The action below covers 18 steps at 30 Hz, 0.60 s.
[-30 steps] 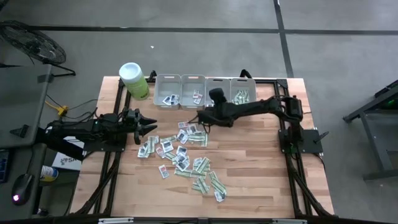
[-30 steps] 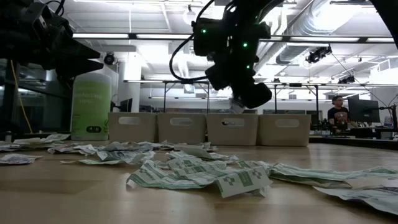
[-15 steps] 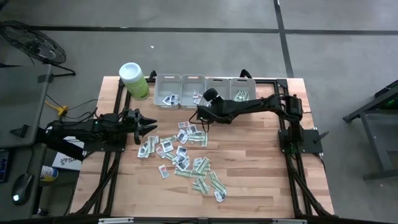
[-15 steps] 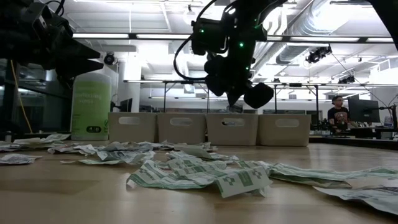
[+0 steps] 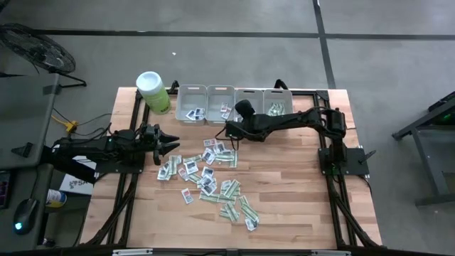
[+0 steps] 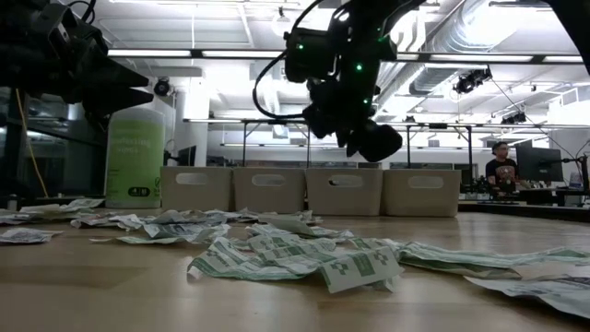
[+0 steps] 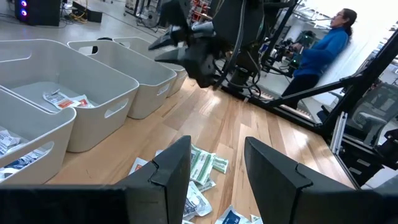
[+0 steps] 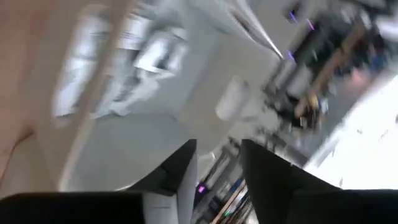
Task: Pick & Place First Aid Supplies
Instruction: Put the bandage into the right gray bin
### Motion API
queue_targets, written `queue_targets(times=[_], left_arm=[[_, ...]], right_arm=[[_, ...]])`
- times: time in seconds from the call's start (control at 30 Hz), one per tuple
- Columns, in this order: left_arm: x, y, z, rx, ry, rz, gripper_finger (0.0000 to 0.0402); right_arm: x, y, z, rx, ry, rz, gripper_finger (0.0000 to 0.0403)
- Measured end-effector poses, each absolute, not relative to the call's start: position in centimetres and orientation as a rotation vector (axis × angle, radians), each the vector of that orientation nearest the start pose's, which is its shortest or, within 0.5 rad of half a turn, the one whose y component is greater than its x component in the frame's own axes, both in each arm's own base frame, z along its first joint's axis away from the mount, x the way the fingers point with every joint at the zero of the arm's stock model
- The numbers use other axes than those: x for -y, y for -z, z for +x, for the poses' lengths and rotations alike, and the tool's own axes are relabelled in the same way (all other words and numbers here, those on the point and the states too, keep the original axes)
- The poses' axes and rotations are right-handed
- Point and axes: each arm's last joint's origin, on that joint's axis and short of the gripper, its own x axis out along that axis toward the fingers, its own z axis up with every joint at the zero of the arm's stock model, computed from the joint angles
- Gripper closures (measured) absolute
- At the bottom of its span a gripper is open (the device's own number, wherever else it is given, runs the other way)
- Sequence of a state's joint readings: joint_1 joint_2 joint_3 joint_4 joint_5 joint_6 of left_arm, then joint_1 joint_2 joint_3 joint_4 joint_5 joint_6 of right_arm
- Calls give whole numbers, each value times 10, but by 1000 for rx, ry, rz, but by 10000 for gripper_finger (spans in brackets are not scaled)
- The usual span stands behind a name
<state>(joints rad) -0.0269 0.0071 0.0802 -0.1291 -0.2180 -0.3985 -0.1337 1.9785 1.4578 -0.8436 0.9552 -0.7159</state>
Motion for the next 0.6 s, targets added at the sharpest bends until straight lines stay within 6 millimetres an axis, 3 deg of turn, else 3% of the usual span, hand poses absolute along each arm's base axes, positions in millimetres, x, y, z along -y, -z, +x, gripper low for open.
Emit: queue_targets(times=[0.13,0.3,0.47,0.6], left_arm=[[-4,-178,92,-17,-200,-390,252],[-4,-178,92,-17,-200,-390,252],[-4,-178,92,-17,-200,-390,252],[-4,-178,92,-17,-200,-390,252]], right_arm=[[65,-201,374,-1564,603,-1056,270],[39,-219,365,-1446,663,-915,271],[4,-233,355,-1344,578,-647,280],[-24,-235,352,-1320,415,-413,286]])
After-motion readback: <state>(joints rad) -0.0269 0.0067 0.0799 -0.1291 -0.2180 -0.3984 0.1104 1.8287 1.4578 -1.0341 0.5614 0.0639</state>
